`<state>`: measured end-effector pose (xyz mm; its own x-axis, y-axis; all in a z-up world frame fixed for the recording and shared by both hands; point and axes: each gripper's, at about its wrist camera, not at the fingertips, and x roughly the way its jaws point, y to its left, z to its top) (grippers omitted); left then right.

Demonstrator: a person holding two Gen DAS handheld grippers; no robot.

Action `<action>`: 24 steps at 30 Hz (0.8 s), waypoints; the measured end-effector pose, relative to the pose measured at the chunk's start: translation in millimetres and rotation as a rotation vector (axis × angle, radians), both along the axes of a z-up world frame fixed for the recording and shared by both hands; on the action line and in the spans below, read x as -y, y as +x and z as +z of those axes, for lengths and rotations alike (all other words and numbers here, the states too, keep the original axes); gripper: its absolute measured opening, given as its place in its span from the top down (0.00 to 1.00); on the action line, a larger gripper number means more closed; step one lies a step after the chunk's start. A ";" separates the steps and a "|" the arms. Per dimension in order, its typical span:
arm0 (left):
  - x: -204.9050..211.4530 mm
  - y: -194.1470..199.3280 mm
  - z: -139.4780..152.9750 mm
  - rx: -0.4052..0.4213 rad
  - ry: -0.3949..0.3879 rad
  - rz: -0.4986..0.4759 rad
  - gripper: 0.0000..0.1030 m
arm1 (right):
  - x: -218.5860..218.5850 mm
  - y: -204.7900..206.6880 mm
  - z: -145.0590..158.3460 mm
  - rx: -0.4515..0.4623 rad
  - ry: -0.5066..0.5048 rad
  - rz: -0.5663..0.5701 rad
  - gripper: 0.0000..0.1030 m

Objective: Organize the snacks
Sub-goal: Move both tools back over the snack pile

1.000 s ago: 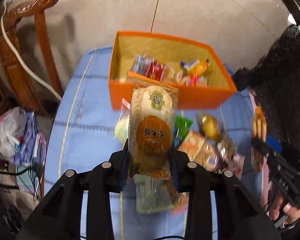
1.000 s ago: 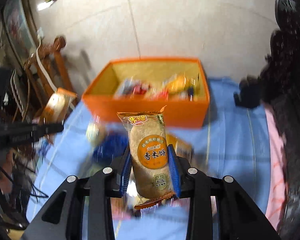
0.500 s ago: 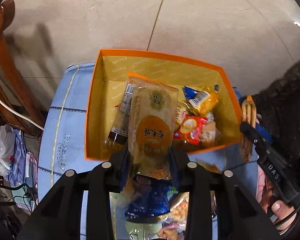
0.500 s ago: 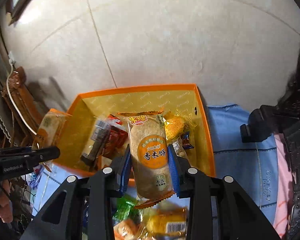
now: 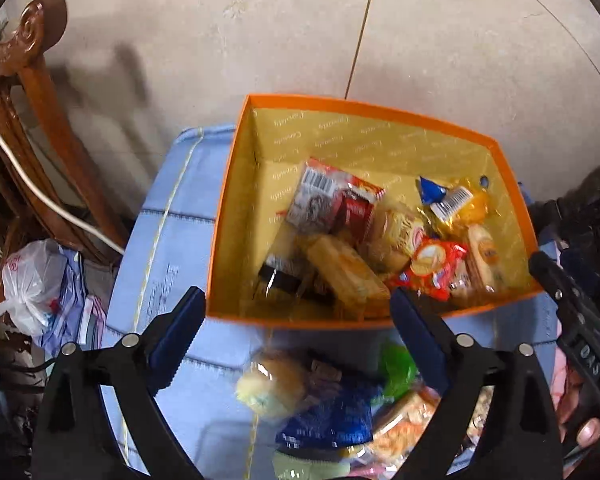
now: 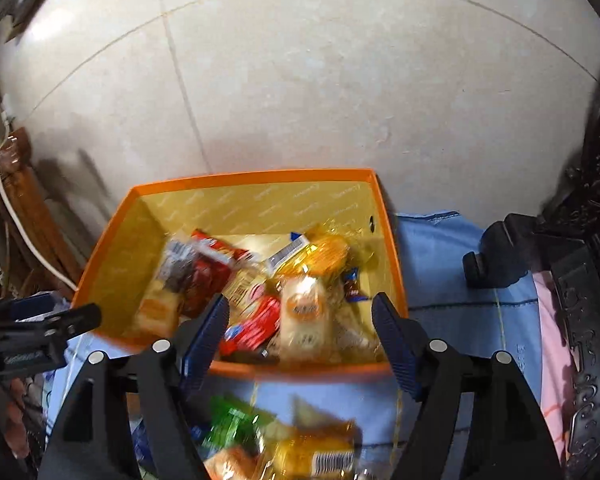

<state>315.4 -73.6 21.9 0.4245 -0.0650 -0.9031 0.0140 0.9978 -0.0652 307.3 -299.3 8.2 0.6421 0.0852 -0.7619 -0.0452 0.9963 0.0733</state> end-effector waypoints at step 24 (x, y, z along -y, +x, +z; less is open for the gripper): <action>-0.6 -182.5 17.2 0.069 0.082 -0.116 0.11 | 27.1 -236.5 -2.7 -0.026 0.000 0.062 0.24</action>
